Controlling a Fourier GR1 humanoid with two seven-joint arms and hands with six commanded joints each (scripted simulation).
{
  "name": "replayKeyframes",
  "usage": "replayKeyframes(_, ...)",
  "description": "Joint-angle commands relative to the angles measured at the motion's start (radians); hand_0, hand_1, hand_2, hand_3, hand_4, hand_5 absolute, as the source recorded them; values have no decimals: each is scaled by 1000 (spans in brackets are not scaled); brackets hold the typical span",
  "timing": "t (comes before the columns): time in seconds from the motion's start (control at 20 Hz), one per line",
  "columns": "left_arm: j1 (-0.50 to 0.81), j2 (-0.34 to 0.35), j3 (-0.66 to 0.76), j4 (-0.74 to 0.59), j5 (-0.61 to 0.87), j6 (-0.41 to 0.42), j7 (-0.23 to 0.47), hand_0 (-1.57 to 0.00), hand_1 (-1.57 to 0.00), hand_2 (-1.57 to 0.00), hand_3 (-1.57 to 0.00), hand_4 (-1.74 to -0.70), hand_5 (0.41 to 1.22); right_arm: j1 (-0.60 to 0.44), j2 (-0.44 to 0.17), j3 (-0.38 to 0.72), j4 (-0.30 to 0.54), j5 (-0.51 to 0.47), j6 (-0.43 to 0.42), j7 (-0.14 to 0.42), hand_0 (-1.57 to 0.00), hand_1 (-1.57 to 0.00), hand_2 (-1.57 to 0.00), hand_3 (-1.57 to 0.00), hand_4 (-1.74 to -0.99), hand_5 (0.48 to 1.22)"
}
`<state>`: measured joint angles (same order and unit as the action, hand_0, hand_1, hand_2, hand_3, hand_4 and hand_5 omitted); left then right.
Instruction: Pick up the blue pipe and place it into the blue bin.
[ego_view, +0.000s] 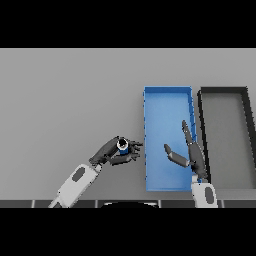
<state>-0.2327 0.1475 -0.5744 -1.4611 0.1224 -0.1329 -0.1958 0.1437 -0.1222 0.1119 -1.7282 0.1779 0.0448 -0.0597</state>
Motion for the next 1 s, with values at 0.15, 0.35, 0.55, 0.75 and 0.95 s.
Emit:
replayKeyframes(0.15,-29,-10,-20,-76,-5,11,84,-1552,-1555,-1556,-1482,-1734,1214,-6,-8,-11,-1,-14,7,-7,1,1,1,1,-1149,599)
replayKeyframes(0.35,-28,1,-37,-127,-8,2,134,-1563,-1564,-1565,-1495,-1738,1218,15,-13,-4,-25,-2,4,-22,1,1,1,1,-1133,606)
replayKeyframes(0.55,-28,6,-34,-133,-12,3,159,-1568,-1568,-1568,-1496,-1740,1219,24,-10,-8,-28,-6,1,-5,1,1,1,1,-1161,605)
replayKeyframes(0.75,-37,10,-25,-118,-10,-5,161,-1570,-1570,-1570,-1495,-1741,1220,30,-14,-8,-54,-41,27,-33,1,1,1,1,-1186,615)
replayKeyframes(0.95,-40,6,-26,-112,-16,-4,167,-1570,-1571,-1571,-1496,-1741,1220,-3,-103,-42,-146,-311,232,-21,1,1,1,1,-1231,572)
